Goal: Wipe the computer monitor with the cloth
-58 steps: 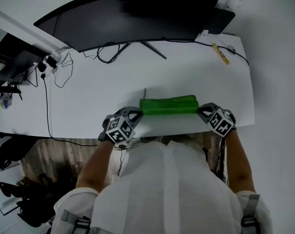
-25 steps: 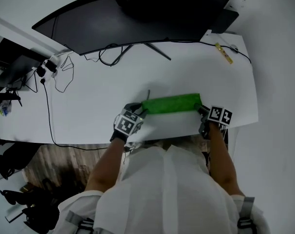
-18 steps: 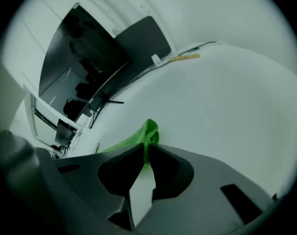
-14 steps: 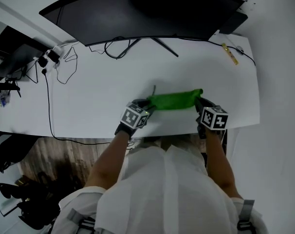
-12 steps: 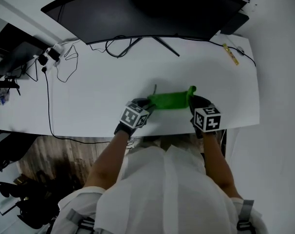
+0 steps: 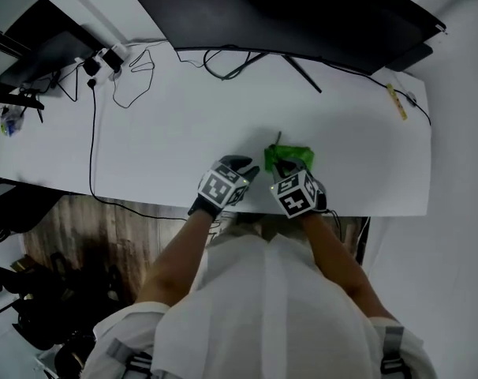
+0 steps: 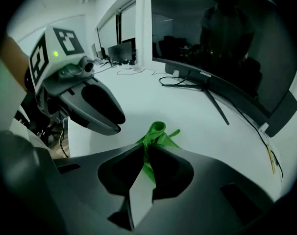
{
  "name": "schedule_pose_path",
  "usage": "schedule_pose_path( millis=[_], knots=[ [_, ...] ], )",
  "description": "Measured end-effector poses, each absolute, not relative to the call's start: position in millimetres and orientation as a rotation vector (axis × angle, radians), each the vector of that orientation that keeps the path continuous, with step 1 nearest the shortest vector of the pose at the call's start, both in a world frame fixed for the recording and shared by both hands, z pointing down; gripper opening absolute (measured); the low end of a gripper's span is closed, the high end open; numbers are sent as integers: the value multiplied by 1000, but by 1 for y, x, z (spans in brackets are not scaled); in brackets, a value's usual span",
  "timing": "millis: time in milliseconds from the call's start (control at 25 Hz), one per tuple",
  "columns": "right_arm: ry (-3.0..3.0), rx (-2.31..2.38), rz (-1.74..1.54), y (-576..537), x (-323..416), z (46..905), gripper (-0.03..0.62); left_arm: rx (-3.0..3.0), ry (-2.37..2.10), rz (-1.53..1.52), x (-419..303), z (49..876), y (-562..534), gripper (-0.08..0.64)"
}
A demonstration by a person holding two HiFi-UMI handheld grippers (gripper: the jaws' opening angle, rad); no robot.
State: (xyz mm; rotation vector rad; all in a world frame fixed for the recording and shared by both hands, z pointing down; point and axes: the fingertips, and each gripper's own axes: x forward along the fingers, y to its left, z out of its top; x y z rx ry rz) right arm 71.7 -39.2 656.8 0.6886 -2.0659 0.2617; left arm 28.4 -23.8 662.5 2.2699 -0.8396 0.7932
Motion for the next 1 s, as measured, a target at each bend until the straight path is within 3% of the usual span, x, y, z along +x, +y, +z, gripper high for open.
schedule_pose_path(
  millis=[40, 160, 240, 440, 760, 1000],
  knots=[
    [-2051, 658, 263, -35, 66, 665, 37, 2267, -845, 787, 25, 662, -22, 114],
    [-2059, 584, 286, -21, 51, 670, 145, 2268, -856, 774, 18, 661, -19, 114],
    [-2108, 563, 257, -17, 45, 650, 166, 2271, -863, 769, 14, 658, -19, 114],
    [-2085, 578, 105, -29, 90, 620, 166, 2289, -881, 746, 13, 652, -24, 114],
    [-1857, 980, 621, -58, 169, 658, 146, 2276, -952, 783, 47, 646, -56, 106],
    [-1809, 934, 675, -50, 173, 688, 149, 2235, -1092, 1091, 58, 685, -73, 199]
  ],
)
